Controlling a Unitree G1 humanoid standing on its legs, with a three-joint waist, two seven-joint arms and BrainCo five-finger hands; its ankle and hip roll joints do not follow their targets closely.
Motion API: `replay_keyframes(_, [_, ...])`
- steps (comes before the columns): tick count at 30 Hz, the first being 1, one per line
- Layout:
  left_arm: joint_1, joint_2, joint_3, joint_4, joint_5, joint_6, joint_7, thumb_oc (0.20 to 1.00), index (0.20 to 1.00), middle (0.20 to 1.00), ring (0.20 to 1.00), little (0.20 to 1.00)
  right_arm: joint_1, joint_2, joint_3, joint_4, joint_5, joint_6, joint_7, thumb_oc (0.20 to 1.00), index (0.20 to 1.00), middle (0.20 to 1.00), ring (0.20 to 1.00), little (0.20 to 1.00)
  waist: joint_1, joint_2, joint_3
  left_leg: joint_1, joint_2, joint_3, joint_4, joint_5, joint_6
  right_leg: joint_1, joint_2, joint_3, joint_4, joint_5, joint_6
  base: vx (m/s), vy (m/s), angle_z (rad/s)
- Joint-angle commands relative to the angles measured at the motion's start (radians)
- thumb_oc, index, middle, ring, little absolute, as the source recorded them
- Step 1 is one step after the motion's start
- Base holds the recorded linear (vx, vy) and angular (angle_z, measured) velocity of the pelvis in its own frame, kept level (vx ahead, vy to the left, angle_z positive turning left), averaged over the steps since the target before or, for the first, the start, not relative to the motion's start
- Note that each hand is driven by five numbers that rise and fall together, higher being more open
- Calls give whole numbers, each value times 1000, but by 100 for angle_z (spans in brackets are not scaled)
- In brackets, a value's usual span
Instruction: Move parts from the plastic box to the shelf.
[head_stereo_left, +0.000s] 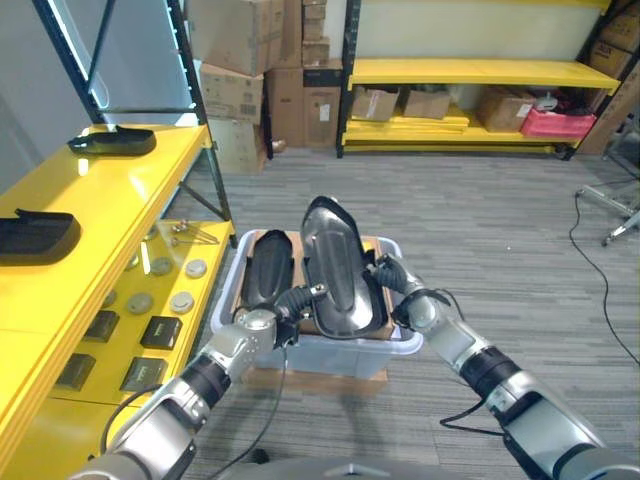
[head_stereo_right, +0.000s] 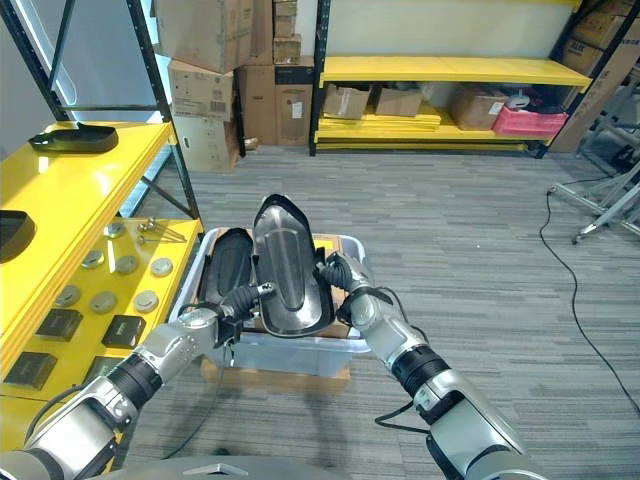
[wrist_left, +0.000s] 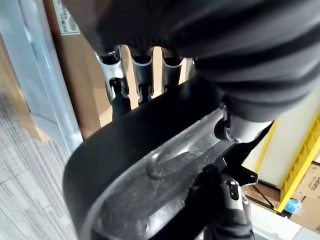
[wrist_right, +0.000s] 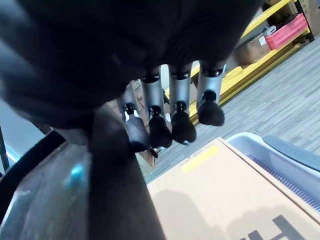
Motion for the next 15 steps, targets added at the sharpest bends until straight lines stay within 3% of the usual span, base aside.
replay_keyframes(1, [-84, -132, -43, 50, -41, -97, -34, 200, 200, 200, 200, 200, -163, 74, -2, -18, 77, -50, -32, 200, 200, 200, 200, 200, 36, -1, -30, 79, 4, -25, 21, -134, 3, -65, 12, -48, 1, 12, 17, 0, 0, 0])
replay_keyframes(9, [-104, -143, -32, 25, 20, -163, 28, 200, 200, 200, 200, 200, -155, 120, -10, -27, 191, -11, -59, 200, 200, 200, 200, 200, 38, 3, -29, 85, 2, -27, 21, -134, 3, -60, 11, -47, 1, 11, 16, 0, 0, 0])
replay_keyframes(10, [-107, -142, -32, 20, 17, -178, 46, 200, 200, 200, 200, 200, -154, 126, -10, -29, 266, -3, -74, 416, 416, 416, 416, 416, 38, 3, -28, 86, 1, -28, 21, -134, 3, -58, 11, -47, 1, 12, 16, 0, 0, 0])
replay_keyframes(11, [-114, -138, -21, 12, 25, -186, 58, 200, 200, 200, 200, 200, -148, 142, -23, -37, 337, 14, -82, 1000, 1000, 1000, 1000, 1000, 39, 4, -27, 86, 1, -28, 21, -133, 2, -58, 11, -47, 1, 12, 16, 0, 0, 0])
replay_keyframes(14, [-141, -123, 4, -23, 67, -200, 92, 200, 200, 200, 200, 200, -139, 193, -68, -35, 559, 37, -135, 1000, 1000, 1000, 1000, 1000, 45, 8, -22, 87, 0, -34, 21, -130, 0, -55, 9, -50, 1, 14, 14, 0, 0, 0])
replay_keyframes(15, [-143, -121, 8, -28, 68, -197, 94, 200, 200, 200, 200, 200, -137, 197, -73, -34, 572, 36, -140, 1000, 1000, 1000, 1000, 1000, 46, 8, -22, 88, 0, -35, 20, -130, 0, -54, 9, -50, 1, 14, 14, 0, 0, 0])
